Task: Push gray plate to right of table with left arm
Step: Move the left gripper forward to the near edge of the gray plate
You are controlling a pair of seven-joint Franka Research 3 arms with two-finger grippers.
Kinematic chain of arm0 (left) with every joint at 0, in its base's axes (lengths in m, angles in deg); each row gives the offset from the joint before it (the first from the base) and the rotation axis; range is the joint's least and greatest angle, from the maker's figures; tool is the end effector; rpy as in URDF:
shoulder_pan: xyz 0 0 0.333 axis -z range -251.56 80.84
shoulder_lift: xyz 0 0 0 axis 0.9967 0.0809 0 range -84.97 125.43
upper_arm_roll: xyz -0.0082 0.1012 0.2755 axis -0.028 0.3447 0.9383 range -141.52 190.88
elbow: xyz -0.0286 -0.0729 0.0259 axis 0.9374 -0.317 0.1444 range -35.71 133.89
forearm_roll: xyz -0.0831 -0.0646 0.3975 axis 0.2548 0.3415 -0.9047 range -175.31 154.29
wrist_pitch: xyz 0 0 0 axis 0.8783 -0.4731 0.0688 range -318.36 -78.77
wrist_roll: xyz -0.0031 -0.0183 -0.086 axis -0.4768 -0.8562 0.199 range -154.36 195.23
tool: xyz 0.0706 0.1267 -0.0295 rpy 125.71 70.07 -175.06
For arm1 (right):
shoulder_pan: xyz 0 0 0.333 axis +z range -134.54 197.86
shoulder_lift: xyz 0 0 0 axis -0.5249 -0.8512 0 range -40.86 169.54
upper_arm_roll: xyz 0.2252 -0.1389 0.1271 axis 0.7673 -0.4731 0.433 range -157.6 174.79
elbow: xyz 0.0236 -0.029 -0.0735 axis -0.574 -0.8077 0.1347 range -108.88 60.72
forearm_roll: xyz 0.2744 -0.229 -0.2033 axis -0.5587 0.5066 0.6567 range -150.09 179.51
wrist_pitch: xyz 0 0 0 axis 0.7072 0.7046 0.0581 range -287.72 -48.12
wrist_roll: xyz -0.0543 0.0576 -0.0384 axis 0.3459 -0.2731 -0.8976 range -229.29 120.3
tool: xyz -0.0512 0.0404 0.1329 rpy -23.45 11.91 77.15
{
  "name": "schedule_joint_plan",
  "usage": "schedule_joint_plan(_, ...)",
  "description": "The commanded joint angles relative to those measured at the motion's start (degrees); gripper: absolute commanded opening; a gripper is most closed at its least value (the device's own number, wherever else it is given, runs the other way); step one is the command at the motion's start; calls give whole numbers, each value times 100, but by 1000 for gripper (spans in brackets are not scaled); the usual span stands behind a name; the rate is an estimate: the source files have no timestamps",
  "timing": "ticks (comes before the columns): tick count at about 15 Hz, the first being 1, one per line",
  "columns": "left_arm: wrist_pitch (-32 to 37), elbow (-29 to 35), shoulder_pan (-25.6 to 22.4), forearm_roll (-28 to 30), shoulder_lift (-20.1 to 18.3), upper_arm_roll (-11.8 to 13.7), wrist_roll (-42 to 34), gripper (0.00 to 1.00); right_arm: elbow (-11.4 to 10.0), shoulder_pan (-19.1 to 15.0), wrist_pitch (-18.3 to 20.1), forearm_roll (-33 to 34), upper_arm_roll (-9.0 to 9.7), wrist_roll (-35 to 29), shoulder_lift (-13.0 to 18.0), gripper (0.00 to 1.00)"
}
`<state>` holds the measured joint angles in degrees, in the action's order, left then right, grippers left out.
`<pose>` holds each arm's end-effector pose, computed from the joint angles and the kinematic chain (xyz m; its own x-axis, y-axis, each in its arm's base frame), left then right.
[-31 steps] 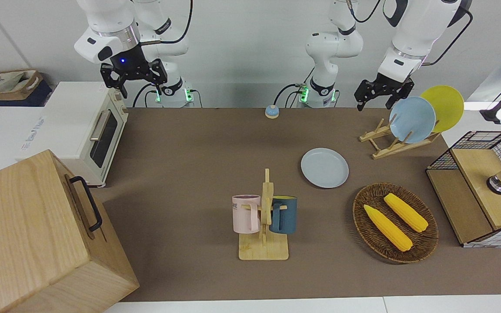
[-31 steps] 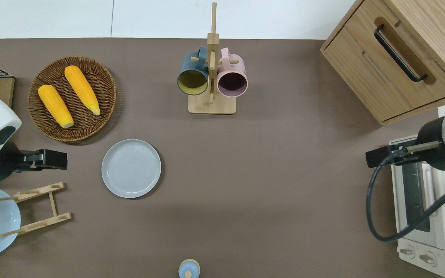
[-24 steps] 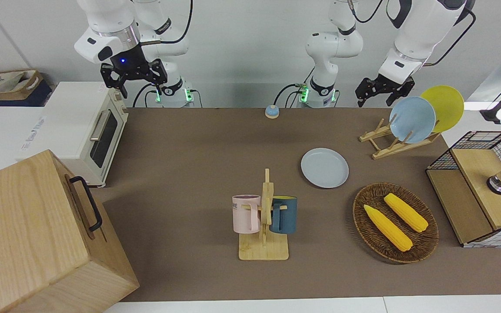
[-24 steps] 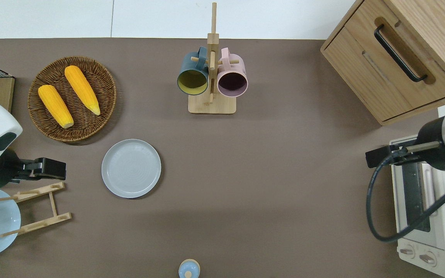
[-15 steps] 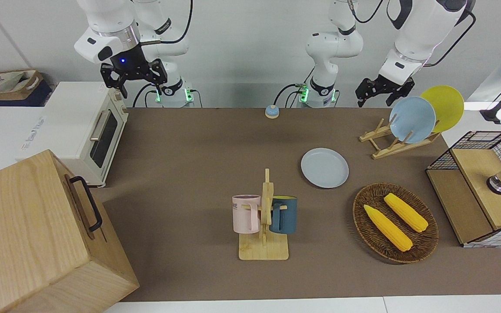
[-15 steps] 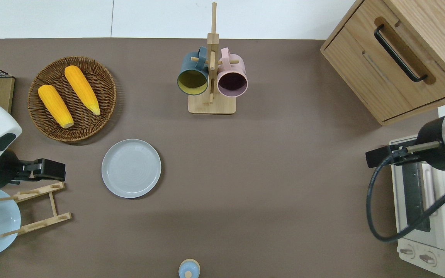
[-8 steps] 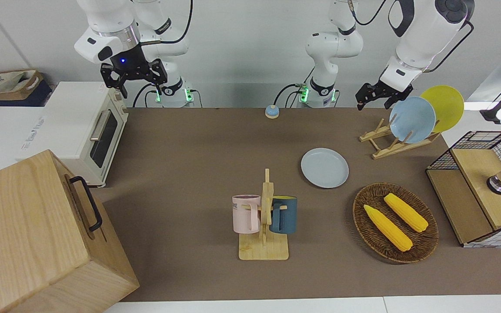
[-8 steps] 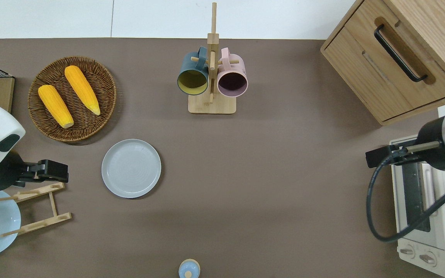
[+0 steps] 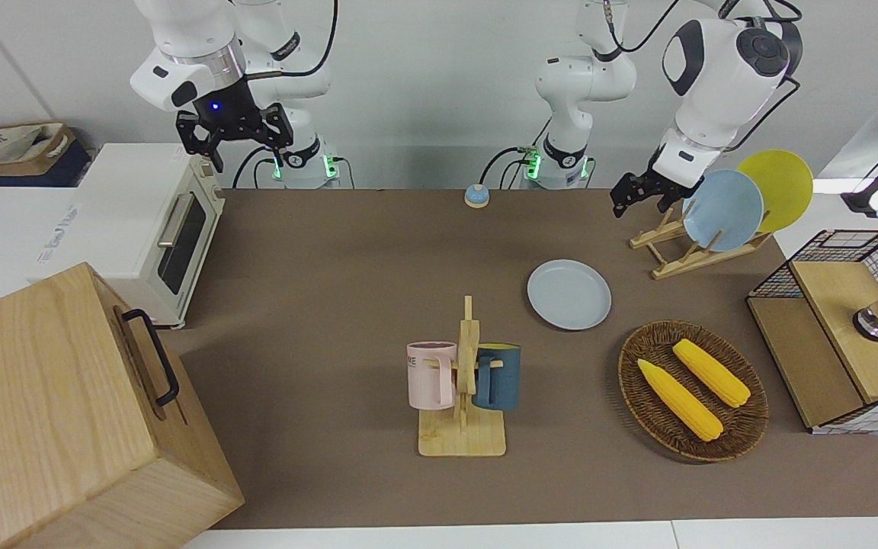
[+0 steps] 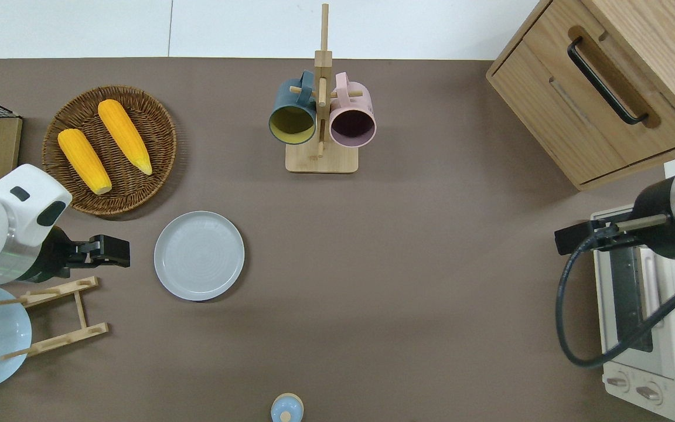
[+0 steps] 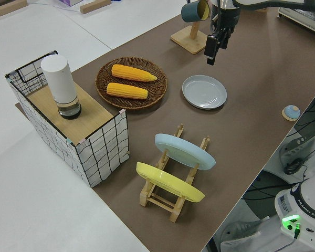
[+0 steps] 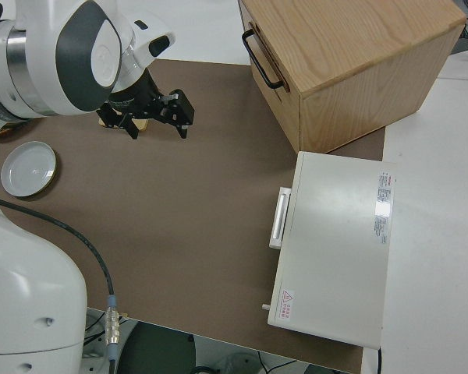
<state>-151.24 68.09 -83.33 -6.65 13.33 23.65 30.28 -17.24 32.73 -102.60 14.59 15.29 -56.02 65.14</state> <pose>0.5286 -0.0375 0.4638 0.9854 0.1275 -0.1129 0.1332 -0.9901 0.0447 0.5419 0.0746 0.5986 0.9914 0.1086 -0.0729 0.1090 -0.9940 0.0016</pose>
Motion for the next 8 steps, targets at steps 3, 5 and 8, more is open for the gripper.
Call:
schedule_joint_plan(3,-821,866,52,63,-172,-38,175,989,46,-115,84,-59,86,-5,17,983)
schedule_joint_plan(5,-1208,1253,43,63,-233,-38,175,989,46,-115,84,-59,77,-5,17,983)
schedule_joint_plan(8,-1569,1605,52,63,-286,-47,263,989,46,-115,84,-59,77,-5,17,983)
